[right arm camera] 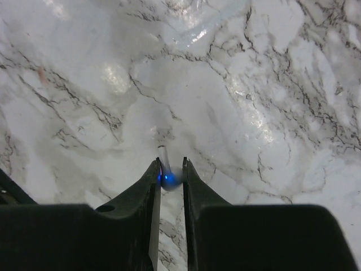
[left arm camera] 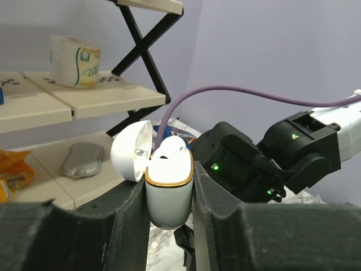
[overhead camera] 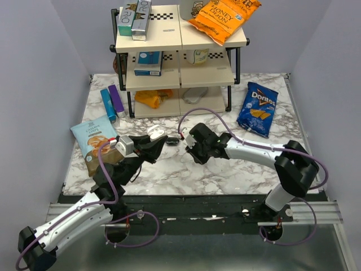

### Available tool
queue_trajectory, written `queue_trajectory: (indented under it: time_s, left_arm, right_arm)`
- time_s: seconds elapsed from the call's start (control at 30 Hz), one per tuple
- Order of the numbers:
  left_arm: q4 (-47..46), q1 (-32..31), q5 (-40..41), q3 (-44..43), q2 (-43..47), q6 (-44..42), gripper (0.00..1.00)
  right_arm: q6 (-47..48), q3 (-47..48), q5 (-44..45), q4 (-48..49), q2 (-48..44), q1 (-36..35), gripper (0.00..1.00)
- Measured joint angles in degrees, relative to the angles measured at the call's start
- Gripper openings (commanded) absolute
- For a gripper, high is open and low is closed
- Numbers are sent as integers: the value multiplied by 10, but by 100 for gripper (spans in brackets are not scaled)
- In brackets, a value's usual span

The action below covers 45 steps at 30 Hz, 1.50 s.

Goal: Insert the wireless bluetooth earbuds into the charging case
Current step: Place the earbud at the center of the board, then pick up the earbud from the center of the board.

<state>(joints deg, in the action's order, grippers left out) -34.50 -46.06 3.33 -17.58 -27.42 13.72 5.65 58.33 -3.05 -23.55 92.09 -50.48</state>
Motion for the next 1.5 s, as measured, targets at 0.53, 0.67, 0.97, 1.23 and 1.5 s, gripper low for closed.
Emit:
queue_trajectory:
  time_s: [0.53, 0.67, 0.97, 1.23, 1.5]
  left_arm:
    - [30, 0, 6, 7, 2, 7, 0]
    - [32, 0, 6, 7, -2, 7, 0]
    - [32, 0, 5, 7, -5, 8, 0]
    - [34, 0, 6, 7, -3, 9, 0]
    - [34, 0, 6, 7, -3, 15, 0]
  right_arm:
    - [-20, 3, 3, 28, 67, 36, 34]
    - [-30, 9, 4, 28, 67, 39, 46]
    - [-61, 8, 21, 14, 21, 39, 57]
    - [-197, -50, 38, 75, -86, 39, 1]
    - [-329, -116, 14, 123, -35, 40, 1]
